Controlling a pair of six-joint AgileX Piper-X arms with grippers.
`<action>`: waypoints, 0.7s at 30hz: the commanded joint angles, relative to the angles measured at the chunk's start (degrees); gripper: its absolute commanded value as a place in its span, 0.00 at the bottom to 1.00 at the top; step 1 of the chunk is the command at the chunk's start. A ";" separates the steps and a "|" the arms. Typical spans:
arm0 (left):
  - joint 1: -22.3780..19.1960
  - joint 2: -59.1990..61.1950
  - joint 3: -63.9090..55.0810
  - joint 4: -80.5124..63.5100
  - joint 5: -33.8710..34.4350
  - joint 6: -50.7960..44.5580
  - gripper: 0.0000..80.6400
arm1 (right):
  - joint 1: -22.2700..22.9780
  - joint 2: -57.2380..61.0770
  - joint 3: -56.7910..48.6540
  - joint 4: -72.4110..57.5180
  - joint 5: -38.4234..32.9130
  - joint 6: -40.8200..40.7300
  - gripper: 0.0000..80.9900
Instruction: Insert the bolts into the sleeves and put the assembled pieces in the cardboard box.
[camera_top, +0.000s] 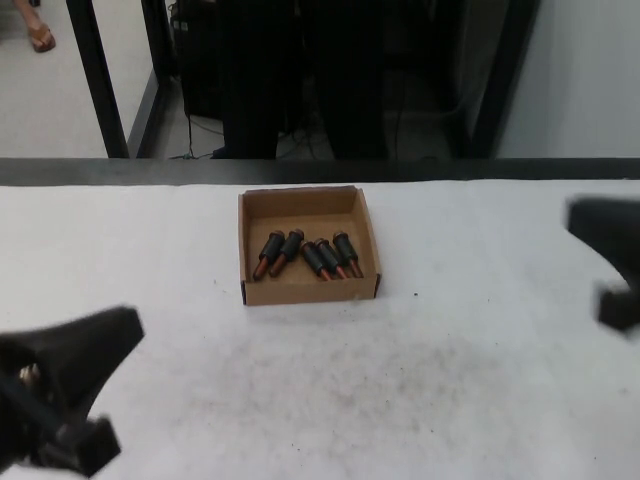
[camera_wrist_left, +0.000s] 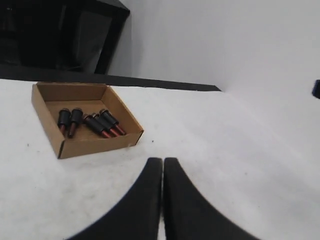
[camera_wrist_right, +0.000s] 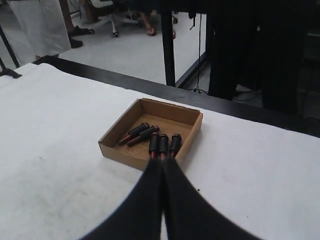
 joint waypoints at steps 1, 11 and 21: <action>-0.01 -2.70 0.48 2.47 -1.82 1.26 0.01 | -0.03 -7.66 4.54 0.95 1.47 -0.40 0.00; -0.01 -19.04 2.71 19.61 -6.95 2.65 0.01 | -0.03 -35.60 11.28 20.19 7.02 0.00 0.00; -0.66 -19.04 5.96 20.23 -9.93 -0.34 0.01 | -0.03 -36.82 13.02 19.00 12.46 4.55 0.00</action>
